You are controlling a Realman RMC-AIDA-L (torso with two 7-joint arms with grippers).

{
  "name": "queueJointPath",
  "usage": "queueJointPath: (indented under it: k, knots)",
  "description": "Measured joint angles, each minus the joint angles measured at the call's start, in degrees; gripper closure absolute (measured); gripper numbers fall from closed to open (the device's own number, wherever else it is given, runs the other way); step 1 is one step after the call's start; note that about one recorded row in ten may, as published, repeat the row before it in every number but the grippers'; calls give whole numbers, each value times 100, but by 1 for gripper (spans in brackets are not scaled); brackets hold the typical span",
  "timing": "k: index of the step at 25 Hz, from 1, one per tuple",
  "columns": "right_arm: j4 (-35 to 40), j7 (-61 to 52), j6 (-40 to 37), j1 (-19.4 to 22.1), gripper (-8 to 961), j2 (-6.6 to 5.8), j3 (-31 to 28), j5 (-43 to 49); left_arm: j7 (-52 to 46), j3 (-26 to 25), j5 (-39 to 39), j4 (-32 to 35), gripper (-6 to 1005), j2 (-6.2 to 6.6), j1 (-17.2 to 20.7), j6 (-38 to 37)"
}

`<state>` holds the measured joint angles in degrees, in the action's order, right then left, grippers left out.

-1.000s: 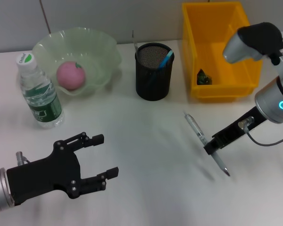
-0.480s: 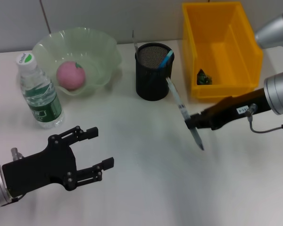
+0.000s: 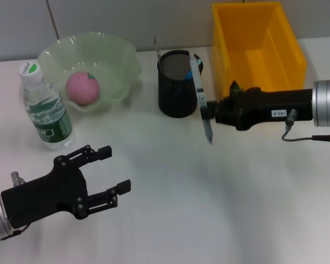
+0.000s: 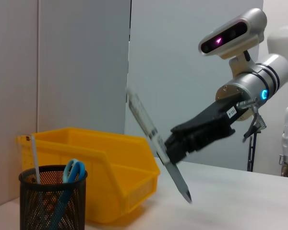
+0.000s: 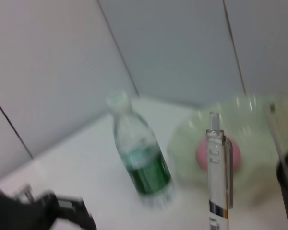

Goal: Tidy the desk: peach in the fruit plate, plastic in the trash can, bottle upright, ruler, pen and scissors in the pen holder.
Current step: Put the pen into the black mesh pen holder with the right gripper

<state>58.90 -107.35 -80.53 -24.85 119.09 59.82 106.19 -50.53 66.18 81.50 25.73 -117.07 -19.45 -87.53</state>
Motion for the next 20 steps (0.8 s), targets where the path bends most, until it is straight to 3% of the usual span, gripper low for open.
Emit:
queueJointPath:
  k: [13,20]
  knots:
    - [-1220,1848,99,-45,826,-7,-741,-1793,29,-69,-8,-2,198,-91,-31,110]
    - [-2144,3015,439,-373,826,0,-965,-2667,-4,-146,-19,-13,198,-101,-41,153]
